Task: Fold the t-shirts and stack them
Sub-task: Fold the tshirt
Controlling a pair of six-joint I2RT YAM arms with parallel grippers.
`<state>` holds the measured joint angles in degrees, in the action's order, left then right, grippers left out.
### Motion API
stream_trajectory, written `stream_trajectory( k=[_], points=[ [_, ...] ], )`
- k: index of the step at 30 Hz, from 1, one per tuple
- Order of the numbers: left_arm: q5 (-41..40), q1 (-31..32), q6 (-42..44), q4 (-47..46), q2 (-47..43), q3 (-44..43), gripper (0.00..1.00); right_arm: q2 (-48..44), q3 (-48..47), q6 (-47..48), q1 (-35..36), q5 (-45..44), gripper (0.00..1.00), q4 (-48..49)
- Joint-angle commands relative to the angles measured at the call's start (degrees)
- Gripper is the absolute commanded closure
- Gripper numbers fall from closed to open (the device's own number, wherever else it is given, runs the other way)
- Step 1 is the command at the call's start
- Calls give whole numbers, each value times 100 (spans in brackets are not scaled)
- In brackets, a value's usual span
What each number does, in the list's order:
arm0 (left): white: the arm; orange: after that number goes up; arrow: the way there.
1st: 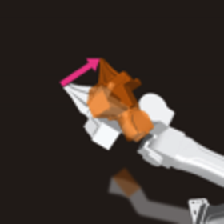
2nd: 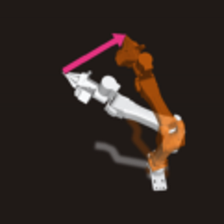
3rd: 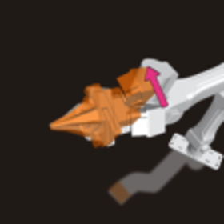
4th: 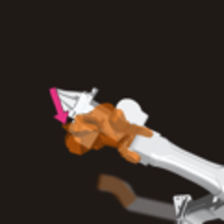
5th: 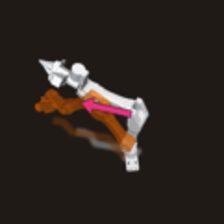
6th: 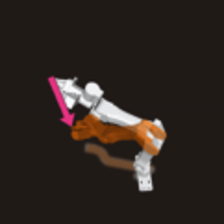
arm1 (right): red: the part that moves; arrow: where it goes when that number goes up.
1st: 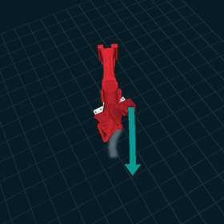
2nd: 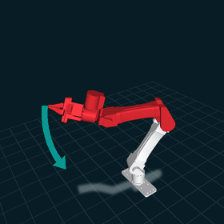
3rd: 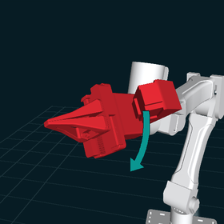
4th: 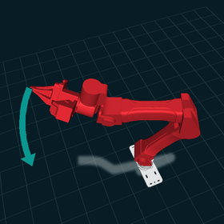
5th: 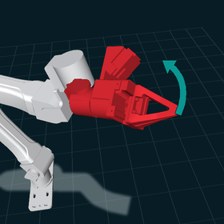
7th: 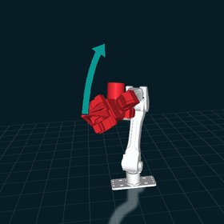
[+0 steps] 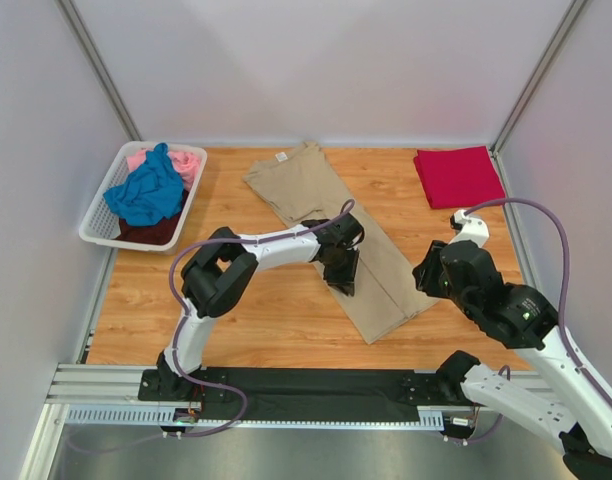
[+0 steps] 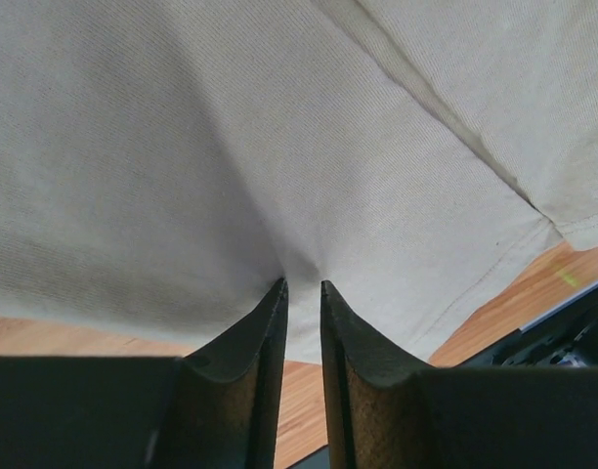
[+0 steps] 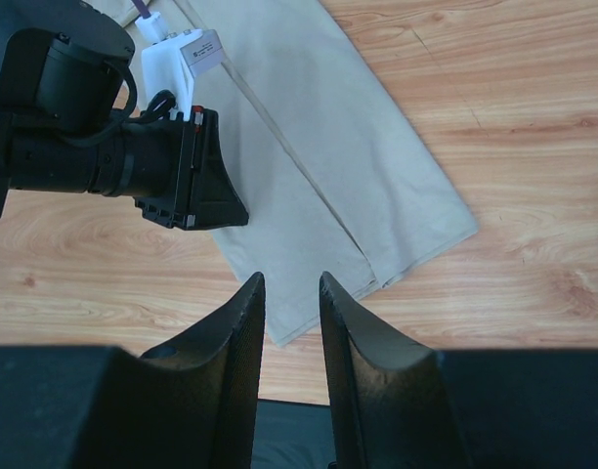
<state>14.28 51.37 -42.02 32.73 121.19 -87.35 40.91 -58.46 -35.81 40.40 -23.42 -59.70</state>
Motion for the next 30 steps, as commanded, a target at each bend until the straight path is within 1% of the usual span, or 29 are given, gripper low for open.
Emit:
stream_trajectory(
  k=[1, 6, 9, 18, 20, 23, 26, 27, 28, 29, 30],
  points=[
    [-172, 30, 159, 444, -262, 148, 72, 14, -34, -40, -15, 4, 69, 55],
    [-128, 30, 115, 427, -621, 481, 71, 40, 0, -40, -15, -118, 68, 46],
    [-101, 30, 63, 296, -928, 877, 71, 145, 193, -40, -15, -119, 68, 107],
    [-531, 30, 62, 383, -1932, 2001, 69, 585, 897, -40, -32, 513, 69, 564],
    [-593, 30, 80, 419, -2133, 2108, 69, 638, 1064, -66, -32, 575, 69, 644],
    [-734, 30, 19, 147, -2580, 2345, 68, 638, 1196, -101, -33, 681, 69, 723],
    [-734, 30, -52, -82, -2810, 2267, 67, 585, 1188, -128, -41, 769, 69, 741],
    [-569, 30, -69, -231, -2820, 2162, 68, 568, 1161, -128, -33, 777, 69, 715],
    [-419, 22, -165, -354, -2802, 2109, 72, 559, 1126, -145, -32, 778, 69, 697],
    [-252, 22, -227, -477, -2785, 2082, 78, 533, 1048, -145, -32, 751, 70, 653],
    [45, 13, -297, -704, -2776, 2021, 88, 515, 995, -154, -32, 742, 70, 618]
  ],
)
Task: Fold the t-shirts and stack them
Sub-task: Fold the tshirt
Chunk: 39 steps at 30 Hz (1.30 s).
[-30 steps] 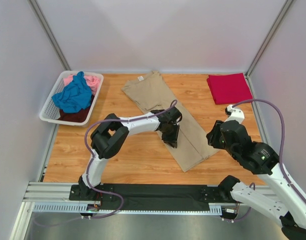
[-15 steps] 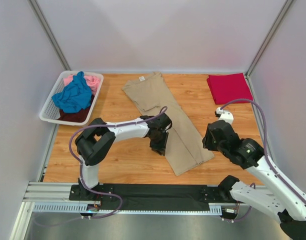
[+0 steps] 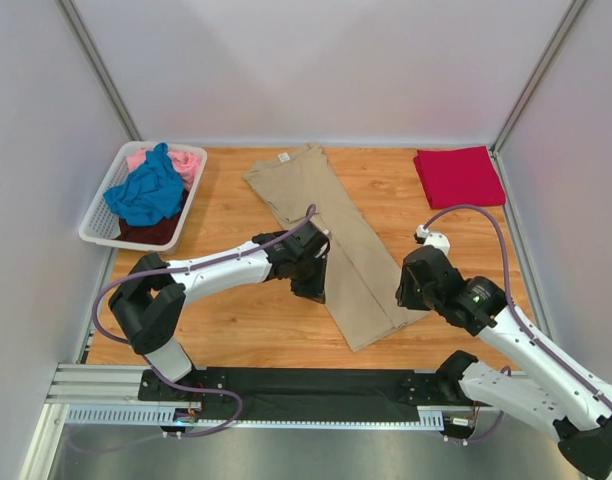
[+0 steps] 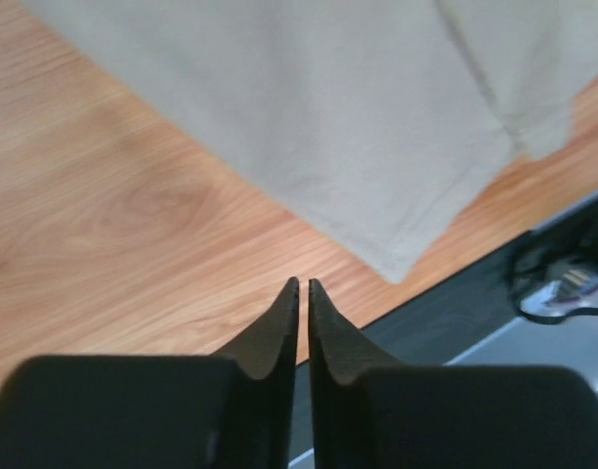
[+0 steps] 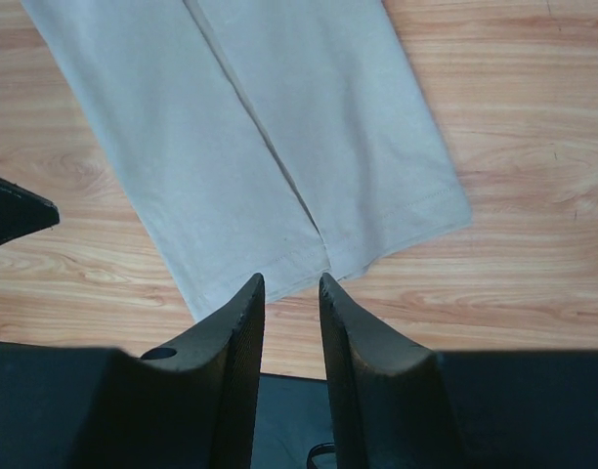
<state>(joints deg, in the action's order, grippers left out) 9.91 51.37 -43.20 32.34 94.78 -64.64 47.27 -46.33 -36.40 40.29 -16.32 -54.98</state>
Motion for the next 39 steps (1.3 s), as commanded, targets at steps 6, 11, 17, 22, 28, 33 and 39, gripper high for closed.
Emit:
stream_trajectory(
  k=[6, 11, 17, 22, 28, 33, 39],
  points=[
    [583, 22, -294, -781, -539, -462, 100, -305, -483, -113, -22, 84, 69, -83],
    [257, 22, -137, -589, -725, -733, 100, -560, -518, -262, -30, 304, 69, -293],
    [292, 285, -364, -983, -409, -700, 100, -1227, -132, -490, -22, 243, 69, -329],
    [275, 619, -453, -1336, 284, -584, 100, -1553, -78, -754, -22, 383, 69, -487],
    [371, 813, -496, -1327, 1032, -1033, 100, -1528, -307, -657, -22, 287, 69, -689],
    [-33, 839, -470, -1010, 1323, -937, 100, -1457, -377, -605, -30, 454, 69, -645],
    [29, 918, -593, -1336, 1622, -357, 100, -1518, -360, -482, -22, 428, 69, -777]
  ],
)
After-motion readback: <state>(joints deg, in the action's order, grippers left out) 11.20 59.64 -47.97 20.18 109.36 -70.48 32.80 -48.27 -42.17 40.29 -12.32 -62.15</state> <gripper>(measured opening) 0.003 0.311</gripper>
